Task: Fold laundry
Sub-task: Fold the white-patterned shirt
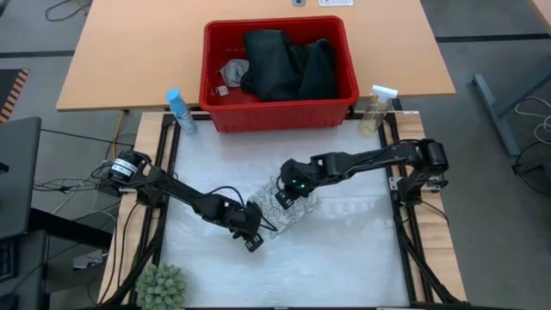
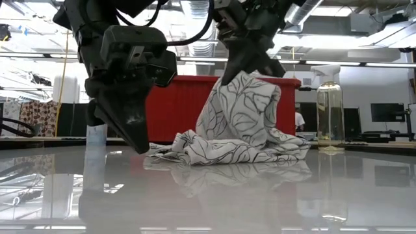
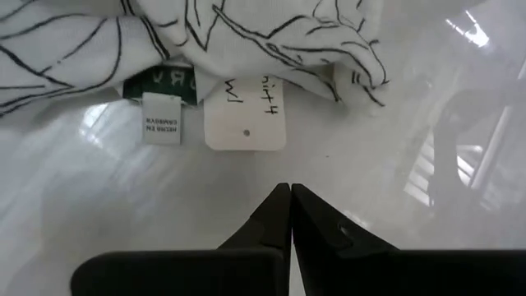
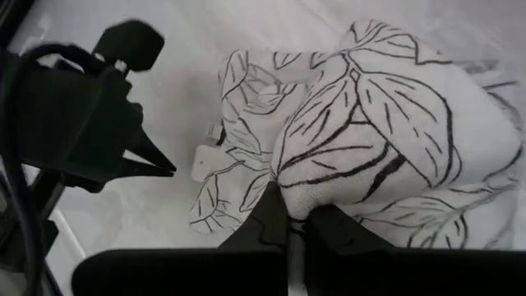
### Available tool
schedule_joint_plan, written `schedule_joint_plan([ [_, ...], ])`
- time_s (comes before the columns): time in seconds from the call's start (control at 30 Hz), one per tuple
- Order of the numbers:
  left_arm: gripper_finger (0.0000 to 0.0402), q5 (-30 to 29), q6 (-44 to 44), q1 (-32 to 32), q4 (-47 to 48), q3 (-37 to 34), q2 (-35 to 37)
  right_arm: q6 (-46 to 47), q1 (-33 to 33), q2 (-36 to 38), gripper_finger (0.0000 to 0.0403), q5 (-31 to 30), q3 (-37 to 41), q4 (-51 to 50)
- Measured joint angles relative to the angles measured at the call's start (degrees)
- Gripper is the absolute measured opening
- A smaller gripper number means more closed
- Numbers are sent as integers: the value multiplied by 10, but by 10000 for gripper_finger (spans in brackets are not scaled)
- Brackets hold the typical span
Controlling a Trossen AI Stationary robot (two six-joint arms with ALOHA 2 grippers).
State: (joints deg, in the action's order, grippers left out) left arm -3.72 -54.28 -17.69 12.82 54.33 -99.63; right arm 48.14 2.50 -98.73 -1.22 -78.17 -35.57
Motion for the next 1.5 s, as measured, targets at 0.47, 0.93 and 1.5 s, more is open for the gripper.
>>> schedule_joint_plan([
  [0.47,0,-17,14,9,-9,0,-2,-66,7,-18,82,42,0,89],
  [0.93,0,-28,26,11,-21,0,-2,-127,20,-44,162,104,0,137],
  [1.5,0,-122,-8,-44,30,1,198,-184,19,-43,153,2,7,110],
])
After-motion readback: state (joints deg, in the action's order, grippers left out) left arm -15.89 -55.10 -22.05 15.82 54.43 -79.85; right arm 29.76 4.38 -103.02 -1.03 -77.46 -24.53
